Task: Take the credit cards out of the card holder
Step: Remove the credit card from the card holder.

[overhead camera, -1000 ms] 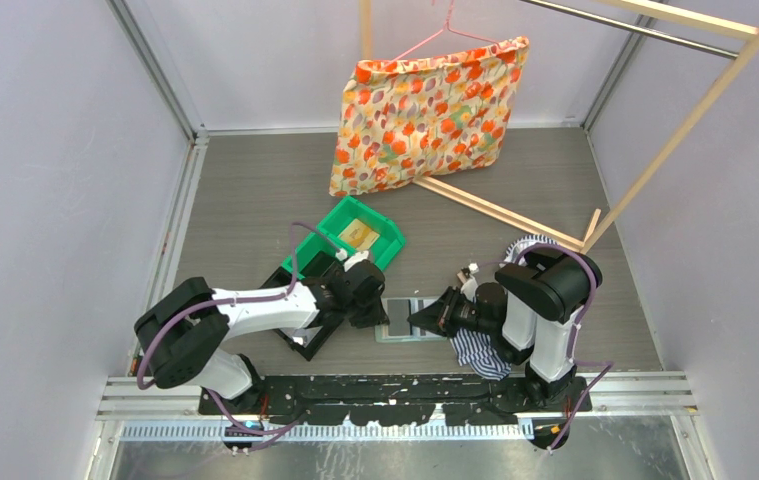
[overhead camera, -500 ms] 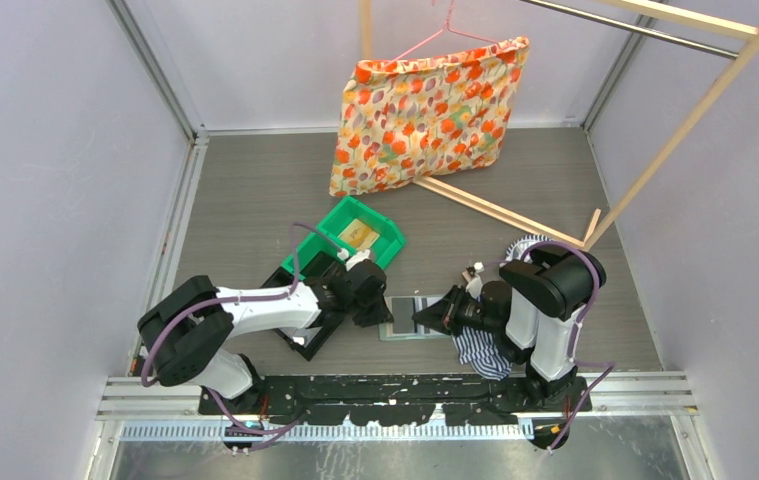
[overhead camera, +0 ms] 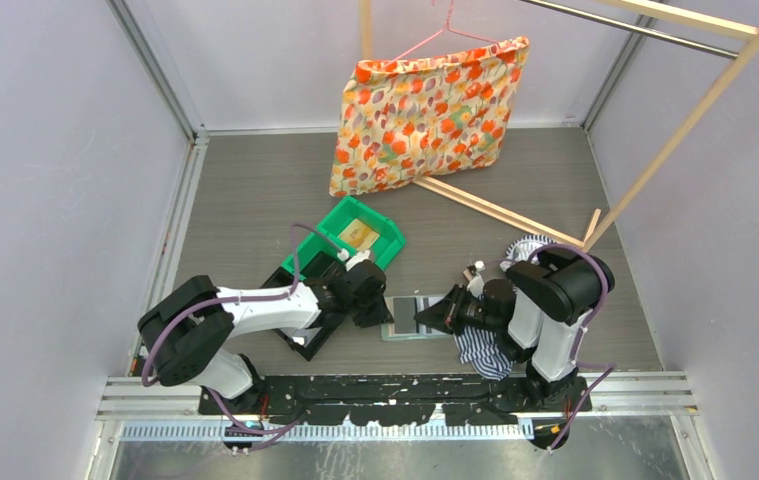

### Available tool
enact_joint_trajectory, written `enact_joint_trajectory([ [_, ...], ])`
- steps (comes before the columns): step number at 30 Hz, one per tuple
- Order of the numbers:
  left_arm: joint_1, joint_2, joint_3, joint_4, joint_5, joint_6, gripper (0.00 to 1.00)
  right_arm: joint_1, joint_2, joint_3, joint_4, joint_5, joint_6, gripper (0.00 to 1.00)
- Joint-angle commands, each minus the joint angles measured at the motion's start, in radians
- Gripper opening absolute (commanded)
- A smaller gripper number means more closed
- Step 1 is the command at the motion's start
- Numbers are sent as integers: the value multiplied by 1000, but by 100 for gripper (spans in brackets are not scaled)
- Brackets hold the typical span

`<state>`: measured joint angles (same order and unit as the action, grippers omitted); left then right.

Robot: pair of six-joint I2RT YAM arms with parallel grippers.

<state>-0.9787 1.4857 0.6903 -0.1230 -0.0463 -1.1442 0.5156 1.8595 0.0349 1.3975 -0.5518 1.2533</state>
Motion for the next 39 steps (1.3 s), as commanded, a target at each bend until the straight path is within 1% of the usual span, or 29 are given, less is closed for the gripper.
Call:
enact_joint_trajectory([
  [1,9,17,-40,-146,-32,38,7,-15,-82,-8,-139,26,-72,1],
  [5,15,16,-38,-156,-32,45,7,-15,-189,3,-286,35,-117,1],
  [16,18,16,-39,-150,-29,48,7,-15,-601,88,-867,97,-286,1],
  [19,18,9,-33,-153,-27,50,7,-15,-656,97,-939,110,-305,1],
  [21,18,1,-25,-153,-26,57,7,-16,-653,92,-939,108,-303,1],
  [24,17,-6,-4,-169,-30,68,7,-14,-618,73,-891,108,-283,1],
  [29,17,-40,13,-156,-21,78,7,-15,-525,52,-758,83,-235,1],
  [30,17,-51,16,-143,-17,84,9,-15,-504,55,-725,72,-233,1],
  [32,17,-63,24,-109,-3,105,18,-14,-465,62,-691,61,-227,1],
  [36,17,-60,47,-110,-4,119,38,-15,-415,70,-638,49,-212,1],
  [37,17,-57,45,-103,-2,117,40,-15,-409,72,-631,47,-209,1],
  [39,17,-54,32,-78,5,106,41,-14,-404,74,-628,47,-207,1],
])
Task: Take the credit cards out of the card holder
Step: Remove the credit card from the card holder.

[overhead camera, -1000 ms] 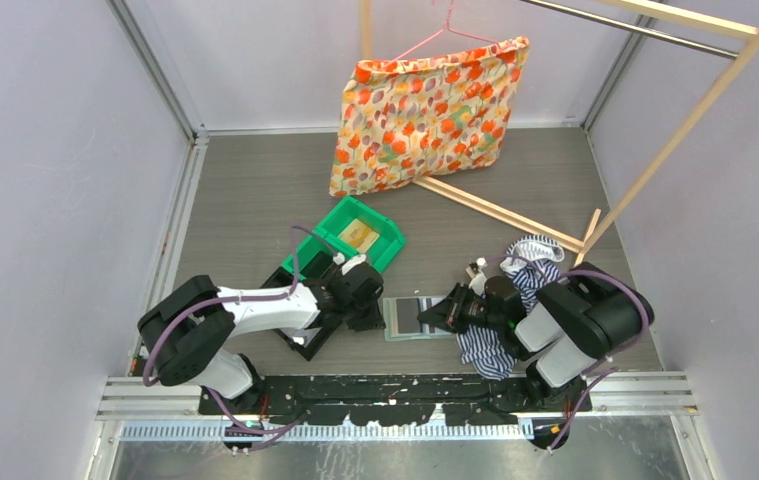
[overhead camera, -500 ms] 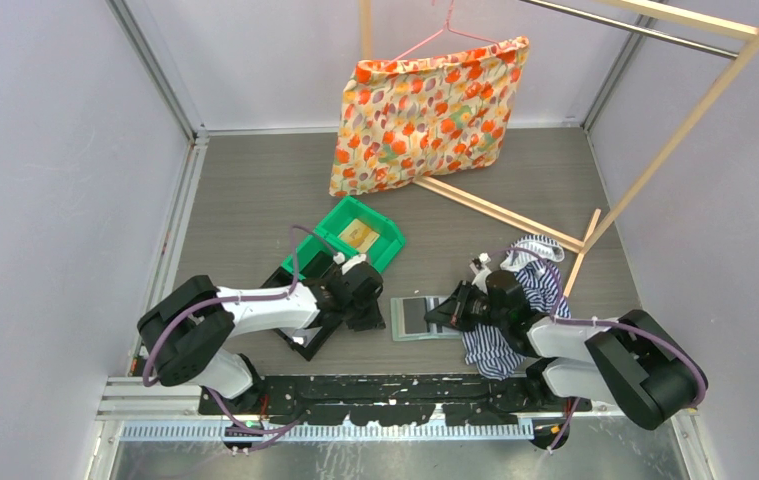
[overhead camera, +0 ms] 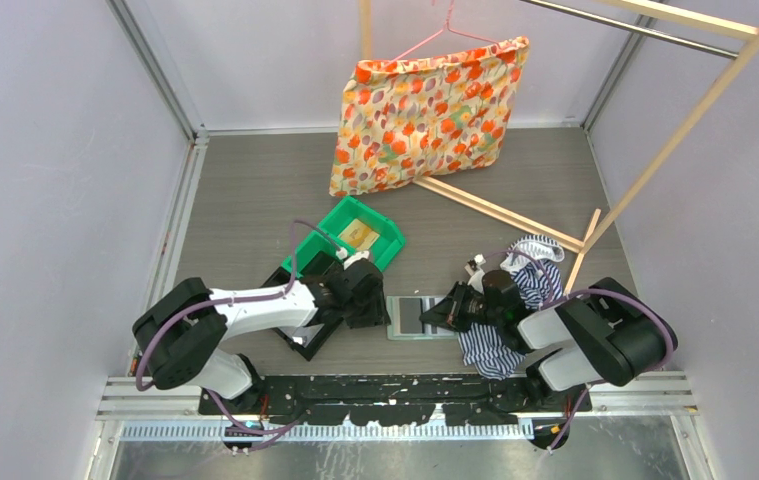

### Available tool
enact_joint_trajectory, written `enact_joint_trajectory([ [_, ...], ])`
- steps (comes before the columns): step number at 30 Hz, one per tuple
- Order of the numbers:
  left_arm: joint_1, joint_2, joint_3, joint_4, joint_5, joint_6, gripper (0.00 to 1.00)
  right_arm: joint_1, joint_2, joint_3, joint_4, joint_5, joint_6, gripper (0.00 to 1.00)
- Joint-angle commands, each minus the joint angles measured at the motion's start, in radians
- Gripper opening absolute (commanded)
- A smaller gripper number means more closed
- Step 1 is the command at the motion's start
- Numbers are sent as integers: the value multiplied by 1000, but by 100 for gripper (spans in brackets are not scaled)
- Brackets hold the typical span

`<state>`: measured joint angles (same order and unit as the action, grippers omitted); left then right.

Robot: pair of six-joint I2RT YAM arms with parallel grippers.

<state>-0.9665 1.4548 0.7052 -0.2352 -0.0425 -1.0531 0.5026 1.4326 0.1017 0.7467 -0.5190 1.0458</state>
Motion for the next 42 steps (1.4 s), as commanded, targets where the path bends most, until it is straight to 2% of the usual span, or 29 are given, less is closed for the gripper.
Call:
enact_joint_trajectory([
  [1,3,-29,8,50,-3,8,41,-2,23,7,23,15,1,1],
  [7,-8,-102,-36,163,-23,28,41,-2,12,4,13,21,0,1],
  [13,-9,-48,0,160,-5,58,44,-2,12,6,12,22,-1,1],
  [16,-9,-13,8,157,0,43,50,-2,5,4,10,21,2,1],
  [20,-9,-5,14,102,-55,17,49,-1,-21,1,-14,22,-2,1],
  [22,-8,1,13,88,-64,16,45,-2,-37,1,-33,23,-7,1],
  [24,-8,16,14,85,-58,14,35,-1,-50,2,-50,28,-11,1],
  [26,-8,37,11,93,-46,5,31,-1,-58,3,-58,28,-13,1],
  [34,-8,72,-41,244,21,-33,31,-1,-64,7,-60,30,-10,1],
  [37,-7,69,-61,300,30,-50,28,-2,-63,6,-60,30,-10,1],
  [39,-6,66,-67,309,30,-57,22,-1,-62,6,-61,30,-11,1],
  [42,-6,56,-70,312,29,-58,3,-2,-57,3,-60,30,-13,1],
])
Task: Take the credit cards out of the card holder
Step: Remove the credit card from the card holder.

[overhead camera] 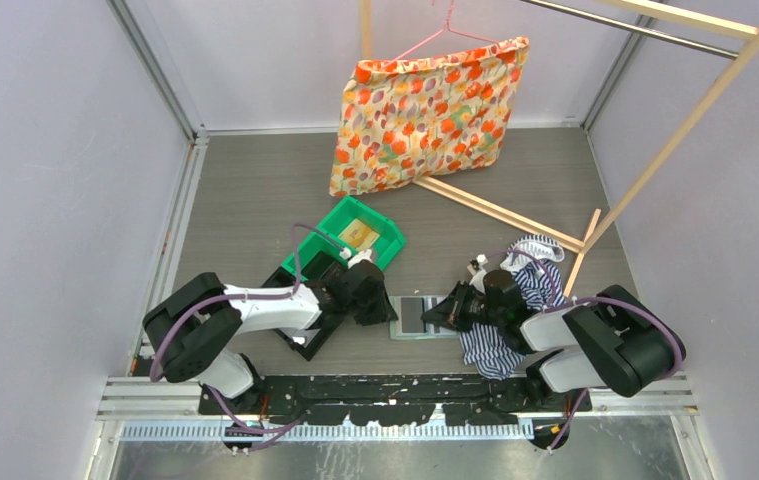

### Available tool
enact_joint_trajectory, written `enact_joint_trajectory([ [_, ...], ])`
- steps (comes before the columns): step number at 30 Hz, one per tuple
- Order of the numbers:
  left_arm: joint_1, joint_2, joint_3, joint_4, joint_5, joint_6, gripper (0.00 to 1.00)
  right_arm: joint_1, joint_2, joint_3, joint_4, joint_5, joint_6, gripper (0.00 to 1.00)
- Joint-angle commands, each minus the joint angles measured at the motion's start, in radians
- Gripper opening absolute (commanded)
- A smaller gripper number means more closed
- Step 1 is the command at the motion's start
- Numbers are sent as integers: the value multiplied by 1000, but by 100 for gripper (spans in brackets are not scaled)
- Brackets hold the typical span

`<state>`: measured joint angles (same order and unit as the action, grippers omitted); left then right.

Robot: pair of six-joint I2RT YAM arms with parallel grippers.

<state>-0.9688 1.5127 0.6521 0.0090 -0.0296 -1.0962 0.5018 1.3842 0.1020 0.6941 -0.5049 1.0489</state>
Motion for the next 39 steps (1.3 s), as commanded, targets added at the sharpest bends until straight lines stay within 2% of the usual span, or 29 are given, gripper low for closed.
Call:
enact_joint_trajectory([
  [1,-4,-6,-15,68,16,-16,1,-2,-9,4,-7,17,-16,1],
  [7,-4,-39,-25,50,-12,-3,1,-1,-14,4,-10,20,-17,1],
  [13,1,-127,-58,-84,-103,-7,0,-1,-54,-9,-47,51,-20,1],
  [17,13,-167,-99,-99,-107,-12,1,-2,-58,-14,-57,44,-31,1],
  [24,15,-171,-117,-128,-117,-13,1,-2,-31,-20,-20,39,-13,1],
  [32,15,-162,-109,-156,-117,5,1,-2,58,-45,127,20,36,1],
  [39,17,-179,-84,-208,-140,24,1,-2,16,-50,71,33,25,1],
])
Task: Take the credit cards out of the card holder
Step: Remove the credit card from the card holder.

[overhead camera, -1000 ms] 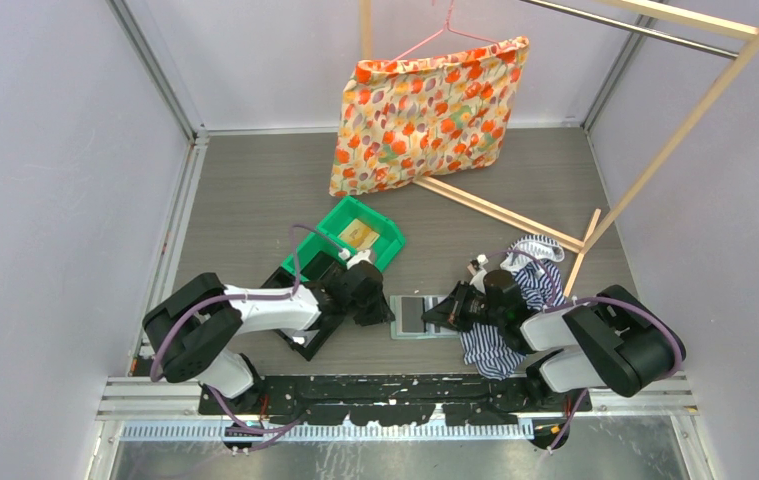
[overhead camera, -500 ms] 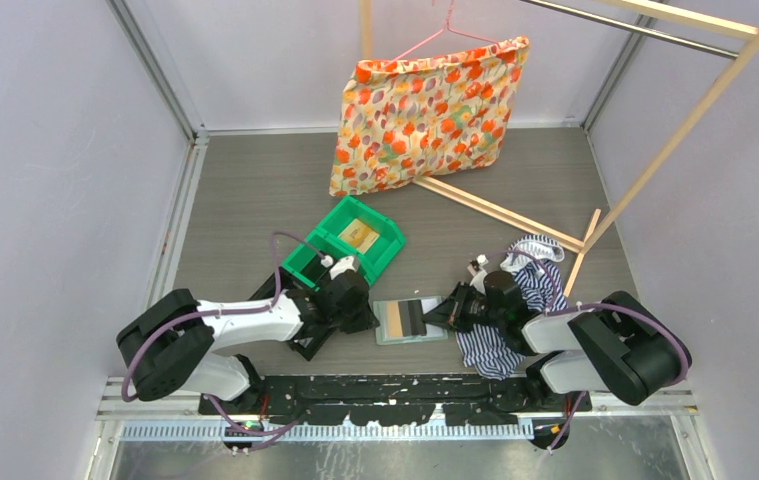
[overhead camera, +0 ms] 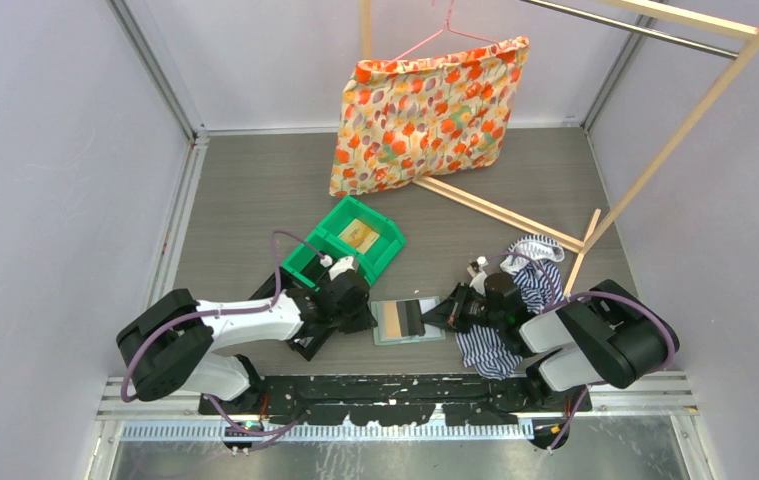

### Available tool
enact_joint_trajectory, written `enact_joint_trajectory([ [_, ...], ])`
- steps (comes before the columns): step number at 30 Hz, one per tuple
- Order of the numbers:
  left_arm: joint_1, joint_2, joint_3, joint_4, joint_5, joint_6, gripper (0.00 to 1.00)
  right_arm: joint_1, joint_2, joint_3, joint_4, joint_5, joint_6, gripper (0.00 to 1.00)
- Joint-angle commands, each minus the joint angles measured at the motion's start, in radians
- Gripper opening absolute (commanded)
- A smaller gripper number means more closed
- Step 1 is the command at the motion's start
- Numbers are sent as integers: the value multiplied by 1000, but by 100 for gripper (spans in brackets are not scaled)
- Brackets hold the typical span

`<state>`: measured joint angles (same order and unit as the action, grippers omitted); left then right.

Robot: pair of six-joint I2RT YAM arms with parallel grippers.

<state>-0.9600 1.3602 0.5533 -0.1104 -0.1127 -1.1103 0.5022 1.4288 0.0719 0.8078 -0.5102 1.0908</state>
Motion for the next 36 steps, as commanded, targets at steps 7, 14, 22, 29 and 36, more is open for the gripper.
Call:
enact_joint_trajectory([
  [7,16,-26,4,-91,-53,44,0,-4,-208,-29,-205,67,-37,1],
  [14,17,-5,55,-124,-18,79,1,-3,-406,0,-405,60,-69,1],
  [22,17,-41,176,-312,-12,143,23,-3,-545,16,-530,57,-74,1],
  [29,15,-178,207,-396,-29,156,44,-3,-619,49,-595,44,-62,1],
  [36,15,-299,204,-367,41,147,48,-3,-687,132,-659,2,-54,1],
])
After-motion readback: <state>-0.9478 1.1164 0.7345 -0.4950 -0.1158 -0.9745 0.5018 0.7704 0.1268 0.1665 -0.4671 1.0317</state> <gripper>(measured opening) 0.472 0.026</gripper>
